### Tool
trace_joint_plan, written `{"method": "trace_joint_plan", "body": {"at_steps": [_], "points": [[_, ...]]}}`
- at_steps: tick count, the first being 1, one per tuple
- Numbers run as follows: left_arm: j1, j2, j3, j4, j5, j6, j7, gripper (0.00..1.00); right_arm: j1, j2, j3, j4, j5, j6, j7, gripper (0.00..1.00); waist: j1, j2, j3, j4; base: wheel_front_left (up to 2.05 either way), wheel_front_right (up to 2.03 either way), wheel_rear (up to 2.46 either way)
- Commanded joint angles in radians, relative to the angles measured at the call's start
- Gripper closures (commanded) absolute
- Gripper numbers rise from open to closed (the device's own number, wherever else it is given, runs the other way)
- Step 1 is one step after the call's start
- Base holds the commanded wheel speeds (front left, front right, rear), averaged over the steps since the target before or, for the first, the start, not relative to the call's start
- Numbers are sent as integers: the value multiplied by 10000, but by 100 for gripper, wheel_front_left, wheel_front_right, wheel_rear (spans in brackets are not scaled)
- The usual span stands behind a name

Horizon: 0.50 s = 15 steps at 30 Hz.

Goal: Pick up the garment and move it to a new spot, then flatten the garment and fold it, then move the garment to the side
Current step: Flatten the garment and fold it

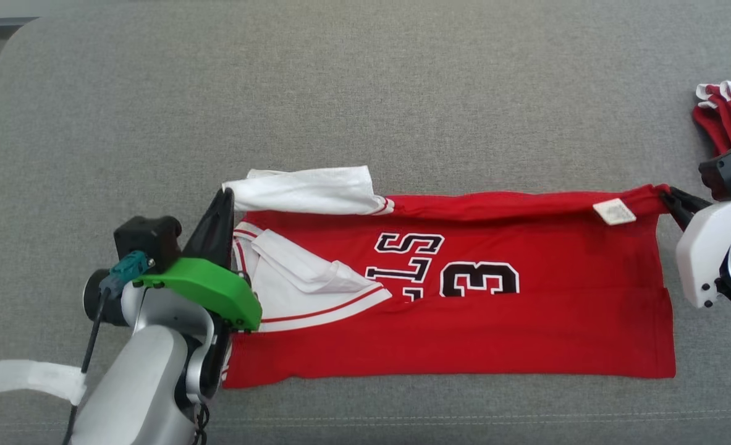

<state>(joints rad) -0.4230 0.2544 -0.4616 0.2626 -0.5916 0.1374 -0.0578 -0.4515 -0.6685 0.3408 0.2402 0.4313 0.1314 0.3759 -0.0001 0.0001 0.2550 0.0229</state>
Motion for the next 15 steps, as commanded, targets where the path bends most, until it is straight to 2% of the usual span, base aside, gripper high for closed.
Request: {"method": "trace_joint_plan", "body": {"at_steps": [1,7,15], "points": [[248,144,-15,-166,-2,116,78,100,163,-95,126,-64,94,-16,13,100,1,-1,-94,3,0,0,0],[1365,310,-31,-1263,-172,667,540,100,193,-900,1085,-209,227,-16,268,100,1,-1,-279,26,0,0,0],[2476,401,16,-1958,-422,1127,726,100,235,-1734,2203,-529,958,-16,646,100,1,-1,-572,183,0,0,0]]}}
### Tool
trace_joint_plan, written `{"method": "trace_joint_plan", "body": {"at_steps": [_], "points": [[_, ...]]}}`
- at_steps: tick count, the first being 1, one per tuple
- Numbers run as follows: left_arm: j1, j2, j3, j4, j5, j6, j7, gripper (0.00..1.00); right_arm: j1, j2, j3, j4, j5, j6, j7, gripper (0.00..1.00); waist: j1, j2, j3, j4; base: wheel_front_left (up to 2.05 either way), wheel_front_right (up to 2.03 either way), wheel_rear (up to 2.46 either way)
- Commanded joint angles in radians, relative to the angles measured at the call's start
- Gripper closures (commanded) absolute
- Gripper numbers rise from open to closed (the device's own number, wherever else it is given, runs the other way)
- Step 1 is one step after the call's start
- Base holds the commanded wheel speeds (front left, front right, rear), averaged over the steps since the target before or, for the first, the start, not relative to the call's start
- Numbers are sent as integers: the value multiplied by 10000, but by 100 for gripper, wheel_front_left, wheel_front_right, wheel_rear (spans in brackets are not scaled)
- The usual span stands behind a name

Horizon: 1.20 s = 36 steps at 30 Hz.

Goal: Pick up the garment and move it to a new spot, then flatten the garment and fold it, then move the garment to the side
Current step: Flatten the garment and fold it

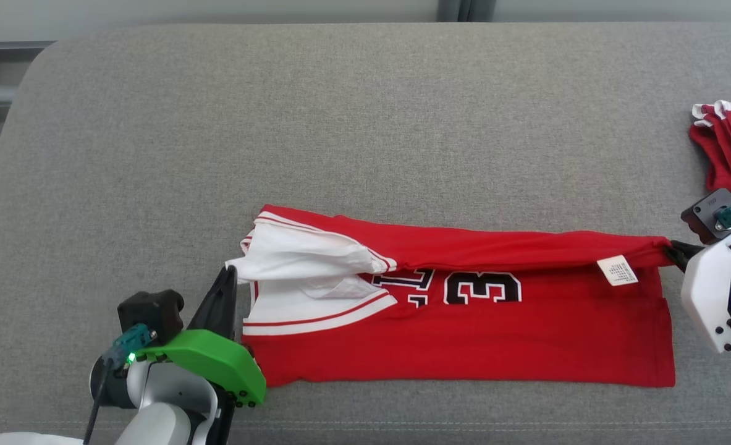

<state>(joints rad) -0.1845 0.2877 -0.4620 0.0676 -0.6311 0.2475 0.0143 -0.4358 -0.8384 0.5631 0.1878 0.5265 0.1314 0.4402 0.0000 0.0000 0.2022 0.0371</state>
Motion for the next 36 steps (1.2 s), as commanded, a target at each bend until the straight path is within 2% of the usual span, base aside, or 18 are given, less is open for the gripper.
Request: {"method": "trace_joint_plan", "body": {"at_steps": [1,10,11,12,18,19,20,21,30,33,36], "points": [[218,88,-18,-54,-34,73,46,100,98,-159,111,-30,8,-16,84,100,0,0,-72,61,0,0,0],[813,42,-247,5,-96,289,254,100,-196,-937,1408,-259,184,-16,594,100,0,0,-242,163,0,0,0],[844,41,-254,25,-113,316,252,100,-223,-967,1531,-239,243,-16,674,92,0,0,-256,160,0,0,0],[887,65,-290,82,-111,345,311,100,-254,-997,1608,-191,284,-18,760,0,0,0,-270,152,0,0,0],[1025,120,-525,426,-31,334,524,100,-435,-758,1552,31,611,-16,682,0,0,0,-336,135,0,0,0],[1009,267,-710,652,192,385,638,69,-354,-670,1470,109,700,-16,649,0,0,0,-382,137,0,0,0],[1009,267,-710,652,192,385,638,69,-354,-670,1470,109,700,-16,649,0,0,0,-382,137,0,0,0],[994,292,-721,718,284,421,591,2,-311,-605,1386,124,771,-16,576,0,0,0,-408,137,0,0,0],[1208,424,-864,1423,243,398,720,0,83,-129,244,377,276,-16,-347,0,0,0,-737,102,0,0,0],[1287,467,-750,1434,201,410,505,0,253,421,-470,496,-6,-16,-894,0,0,0,-903,100,0,0,0],[1233,605,-630,1331,455,393,-184,0,644,1221,-1410,696,-255,-16,-1530,0,0,0,-1078,145,0,0,0]]}}
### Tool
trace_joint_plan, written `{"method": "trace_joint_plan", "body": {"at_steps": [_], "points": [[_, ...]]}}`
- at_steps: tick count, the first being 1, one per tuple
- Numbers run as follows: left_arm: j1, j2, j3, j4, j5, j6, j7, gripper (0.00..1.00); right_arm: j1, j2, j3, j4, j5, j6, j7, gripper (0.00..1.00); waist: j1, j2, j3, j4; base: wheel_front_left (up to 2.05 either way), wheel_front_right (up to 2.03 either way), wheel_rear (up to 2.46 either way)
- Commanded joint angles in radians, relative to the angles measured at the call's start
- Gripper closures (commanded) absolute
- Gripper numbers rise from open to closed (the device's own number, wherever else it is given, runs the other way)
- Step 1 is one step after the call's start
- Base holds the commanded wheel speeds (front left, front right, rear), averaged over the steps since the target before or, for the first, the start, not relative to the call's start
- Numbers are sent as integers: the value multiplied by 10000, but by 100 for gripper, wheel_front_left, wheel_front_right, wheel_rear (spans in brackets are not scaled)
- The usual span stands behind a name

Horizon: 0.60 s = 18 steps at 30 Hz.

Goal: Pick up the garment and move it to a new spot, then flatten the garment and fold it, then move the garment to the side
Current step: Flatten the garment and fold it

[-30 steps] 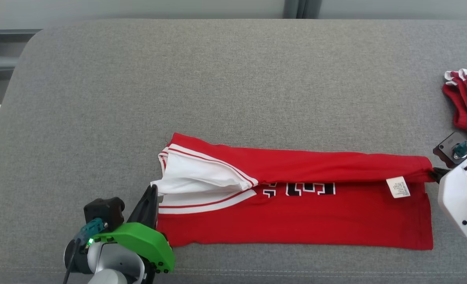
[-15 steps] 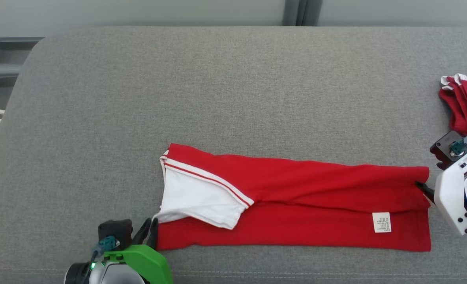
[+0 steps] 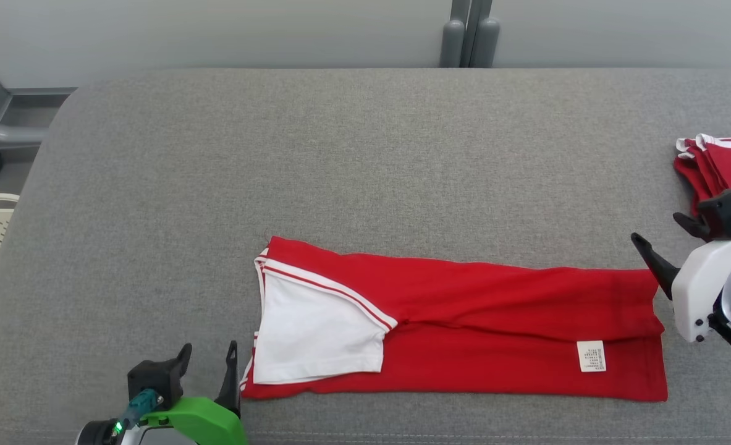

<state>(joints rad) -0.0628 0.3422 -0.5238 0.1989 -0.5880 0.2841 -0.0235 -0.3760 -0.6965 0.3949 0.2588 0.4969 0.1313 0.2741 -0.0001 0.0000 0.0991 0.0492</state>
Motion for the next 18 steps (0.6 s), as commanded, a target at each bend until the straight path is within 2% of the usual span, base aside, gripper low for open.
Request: {"method": "trace_joint_plan", "body": {"at_steps": [1,5,8,13,18], "points": [[-23,50,115,-21,121,-14,-454,0,349,435,-378,75,-165,-15,-335,0,1,0,-185,75,0,0,0],[-75,-72,326,123,303,-17,-1642,0,1010,1835,-1802,228,-707,-15,-1344,0,1,0,-448,129,0,0,0],[-128,-237,440,213,495,-111,-2158,0,1516,2747,-2710,307,-1290,-15,-1966,0,1,0,-687,210,0,0,0],[-115,-550,886,199,844,-392,-2425,0,2338,4373,-4018,281,-1936,-15,-2876,0,1,0,-1127,297,0,0,0],[195,-993,1797,-117,1350,-974,-2416,0,2892,5758,-4952,52,-2419,-11,-3492,0,1,0,-1346,326,0,0,0]]}}
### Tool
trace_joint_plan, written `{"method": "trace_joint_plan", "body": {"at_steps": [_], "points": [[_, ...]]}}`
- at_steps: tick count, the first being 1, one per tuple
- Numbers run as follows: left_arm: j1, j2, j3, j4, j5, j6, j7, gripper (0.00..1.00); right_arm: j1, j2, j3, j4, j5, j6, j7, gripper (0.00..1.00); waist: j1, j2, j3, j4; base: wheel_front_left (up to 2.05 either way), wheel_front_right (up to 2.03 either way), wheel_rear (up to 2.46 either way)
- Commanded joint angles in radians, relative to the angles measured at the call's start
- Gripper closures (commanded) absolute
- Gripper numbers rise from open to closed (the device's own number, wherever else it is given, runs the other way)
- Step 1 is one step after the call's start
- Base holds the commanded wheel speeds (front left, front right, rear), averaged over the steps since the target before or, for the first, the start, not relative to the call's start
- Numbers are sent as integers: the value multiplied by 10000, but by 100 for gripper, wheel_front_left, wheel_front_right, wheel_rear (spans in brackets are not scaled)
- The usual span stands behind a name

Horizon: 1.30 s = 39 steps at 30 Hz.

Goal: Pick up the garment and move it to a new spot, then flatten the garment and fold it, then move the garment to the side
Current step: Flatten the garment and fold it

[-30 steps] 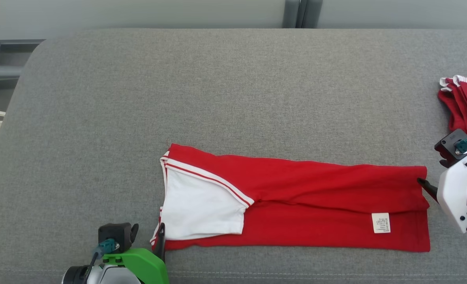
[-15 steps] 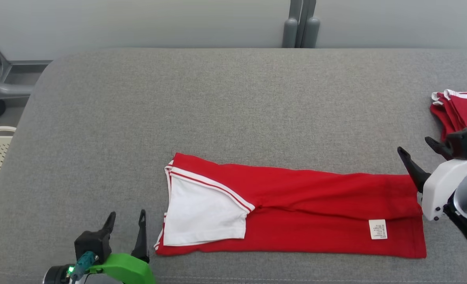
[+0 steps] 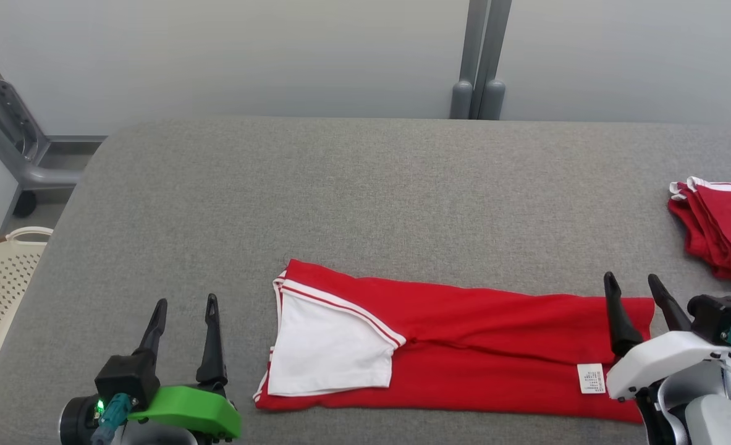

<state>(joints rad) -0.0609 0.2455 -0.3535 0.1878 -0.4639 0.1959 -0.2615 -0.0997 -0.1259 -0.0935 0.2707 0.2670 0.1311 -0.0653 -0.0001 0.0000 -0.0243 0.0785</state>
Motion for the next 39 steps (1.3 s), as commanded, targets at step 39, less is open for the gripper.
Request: {"method": "trace_joint_plan", "body": {"at_steps": [39], "points": [[322,-1602,2634,1527,2356,-3088,-37,0,738,734,516,341,-610,-11,-513,0,1,0,-212,-467,0,0,0]]}}
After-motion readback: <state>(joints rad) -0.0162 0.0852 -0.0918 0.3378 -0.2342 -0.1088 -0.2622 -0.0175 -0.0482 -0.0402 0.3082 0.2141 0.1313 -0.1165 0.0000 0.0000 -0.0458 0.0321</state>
